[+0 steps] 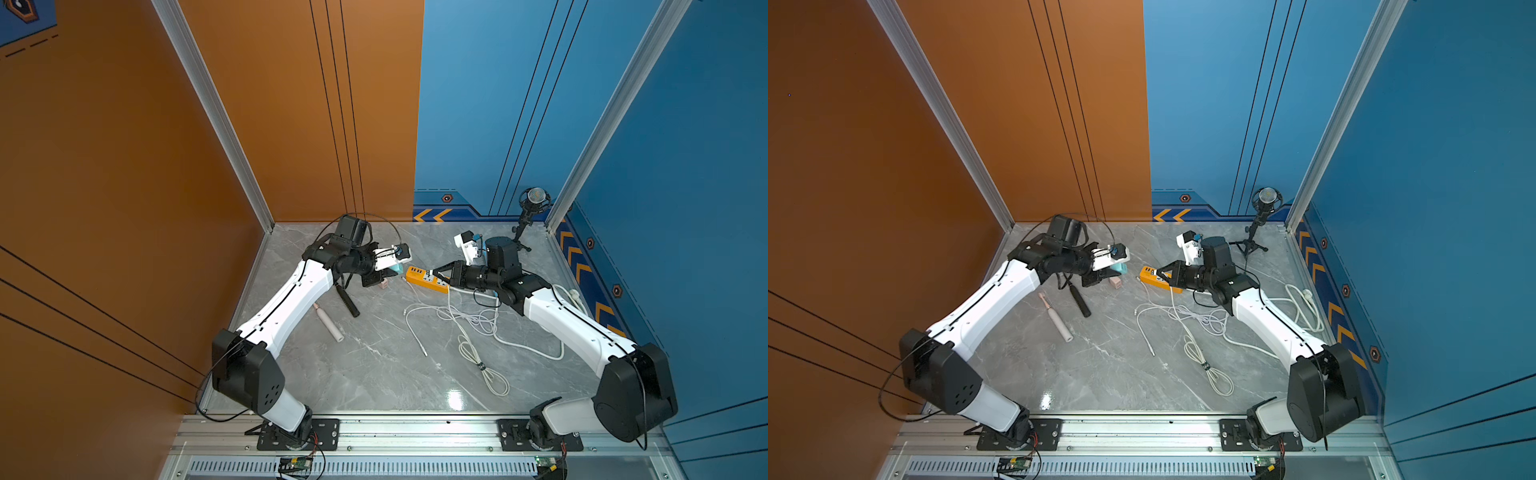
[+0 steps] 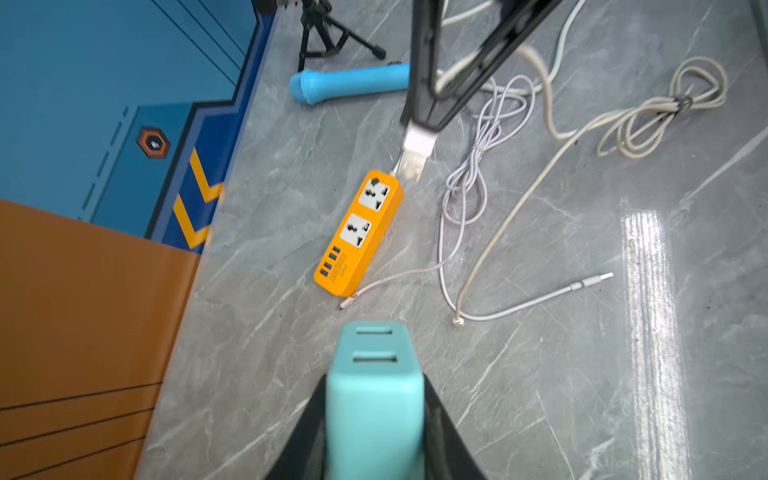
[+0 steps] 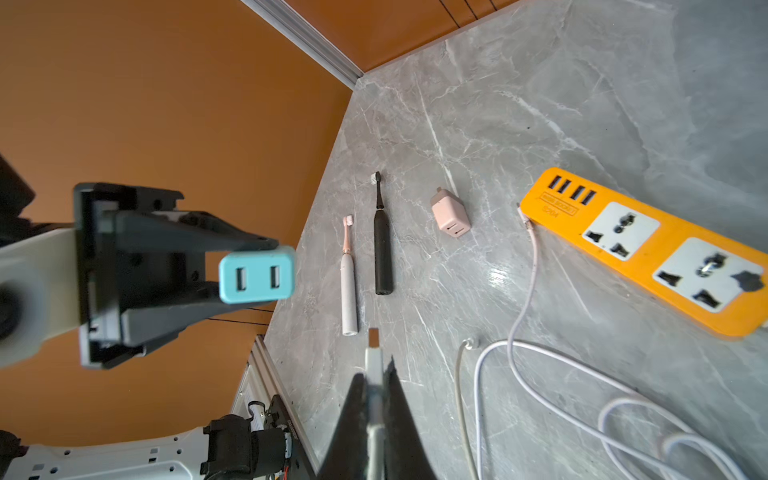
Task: Charge the electric toothbrush
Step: Pick up the plug from the center of the board, then insert the charging cable into the plug.
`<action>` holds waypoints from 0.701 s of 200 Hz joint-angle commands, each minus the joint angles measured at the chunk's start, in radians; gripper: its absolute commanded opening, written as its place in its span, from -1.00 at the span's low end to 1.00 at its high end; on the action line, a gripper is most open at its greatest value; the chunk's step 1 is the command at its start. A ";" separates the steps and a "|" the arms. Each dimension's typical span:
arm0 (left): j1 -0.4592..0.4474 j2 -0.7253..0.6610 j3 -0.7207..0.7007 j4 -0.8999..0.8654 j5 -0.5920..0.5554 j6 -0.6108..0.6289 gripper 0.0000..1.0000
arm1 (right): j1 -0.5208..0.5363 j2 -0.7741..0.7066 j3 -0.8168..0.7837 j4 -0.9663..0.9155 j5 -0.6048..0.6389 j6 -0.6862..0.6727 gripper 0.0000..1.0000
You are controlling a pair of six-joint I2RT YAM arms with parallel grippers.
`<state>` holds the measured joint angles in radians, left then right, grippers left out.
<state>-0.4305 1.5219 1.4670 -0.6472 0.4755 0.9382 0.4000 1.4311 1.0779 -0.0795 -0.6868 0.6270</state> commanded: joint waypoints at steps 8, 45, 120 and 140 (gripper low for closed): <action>-0.017 -0.006 -0.053 0.020 0.024 0.010 -0.73 | 0.032 0.011 0.056 0.065 -0.103 0.073 -1.00; -0.026 -0.015 -0.062 0.029 0.016 0.016 -0.75 | 0.043 0.006 0.065 0.063 -0.151 0.098 -1.00; -0.031 -0.032 -0.072 0.055 0.049 0.002 -0.76 | 0.092 0.031 0.100 0.098 -0.165 0.150 -1.00; -0.030 -0.041 -0.069 0.056 0.069 -0.003 -0.76 | 0.098 0.044 0.105 0.097 -0.155 0.143 -1.00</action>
<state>-0.4530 1.5089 1.4075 -0.5964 0.4870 0.9447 0.4896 1.4532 1.1484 -0.0189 -0.8345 0.7593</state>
